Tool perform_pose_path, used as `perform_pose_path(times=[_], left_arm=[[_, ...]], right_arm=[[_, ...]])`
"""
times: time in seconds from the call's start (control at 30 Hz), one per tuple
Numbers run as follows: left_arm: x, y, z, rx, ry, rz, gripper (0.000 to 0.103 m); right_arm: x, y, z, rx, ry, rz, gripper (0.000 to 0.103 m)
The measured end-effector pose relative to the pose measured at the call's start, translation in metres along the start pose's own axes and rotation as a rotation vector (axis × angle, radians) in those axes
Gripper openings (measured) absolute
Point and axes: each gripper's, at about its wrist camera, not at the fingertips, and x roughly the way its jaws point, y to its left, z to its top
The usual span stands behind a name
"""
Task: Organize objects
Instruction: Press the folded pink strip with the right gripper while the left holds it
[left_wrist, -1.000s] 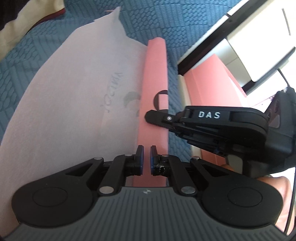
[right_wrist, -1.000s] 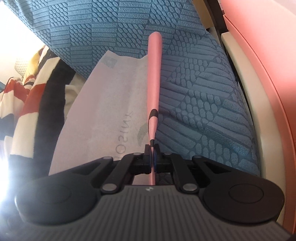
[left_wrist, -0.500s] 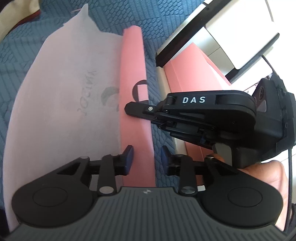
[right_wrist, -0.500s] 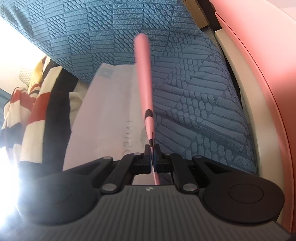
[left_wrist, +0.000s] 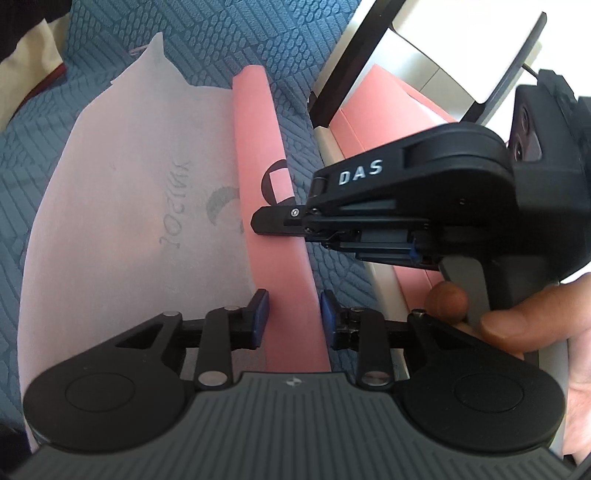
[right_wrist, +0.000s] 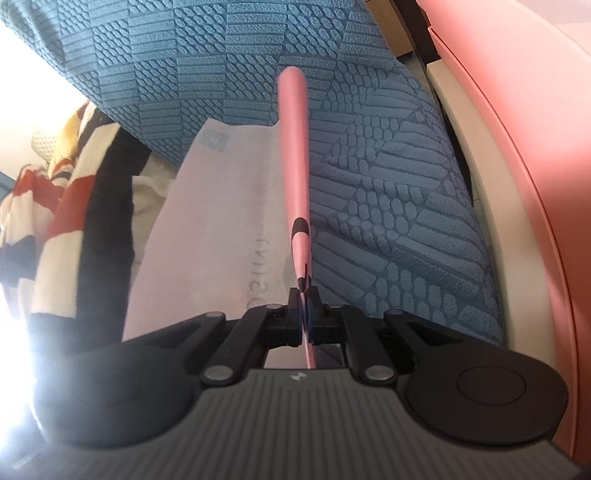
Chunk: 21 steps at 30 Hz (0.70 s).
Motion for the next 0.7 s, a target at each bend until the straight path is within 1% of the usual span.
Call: perform_pose_path(times=[0.03,0.1,0.17,0.37,0.47,0.57,0.7], left_arm=[[-0.002,0.0,0.0,0.004,-0.008,0.002,0.028],[-0.005,0.002,0.001,-0.011,-0.027,-0.01,0.018],[-0.009,0.007,0.003,-0.046,-0.039,-0.031,0.015],[-0.01,0.025,0.005,-0.174,-0.033,-0.098,0.013],[-0.013,0.038,0.002,-0.24,-0.032,-0.122,0.012],[-0.016,0.052,-0.001,-0.319,-0.022,-0.131,0.008],[-0.016,0.067,-0.003,-0.402,-0.016,-0.127,0.006]], right_arm=[[0.0,0.001,0.0,-0.006,-0.003,-0.012,0.006],[-0.002,0.002,0.0,-0.017,-0.014,-0.035,0.006],[-0.004,0.003,0.001,-0.027,-0.028,-0.057,0.006],[-0.008,0.006,0.001,-0.056,-0.045,-0.077,0.009],[-0.008,0.007,0.001,-0.056,-0.051,-0.071,0.011],[-0.011,0.011,0.003,-0.066,-0.068,-0.049,0.016],[-0.014,0.017,0.004,-0.087,-0.083,-0.012,0.016]])
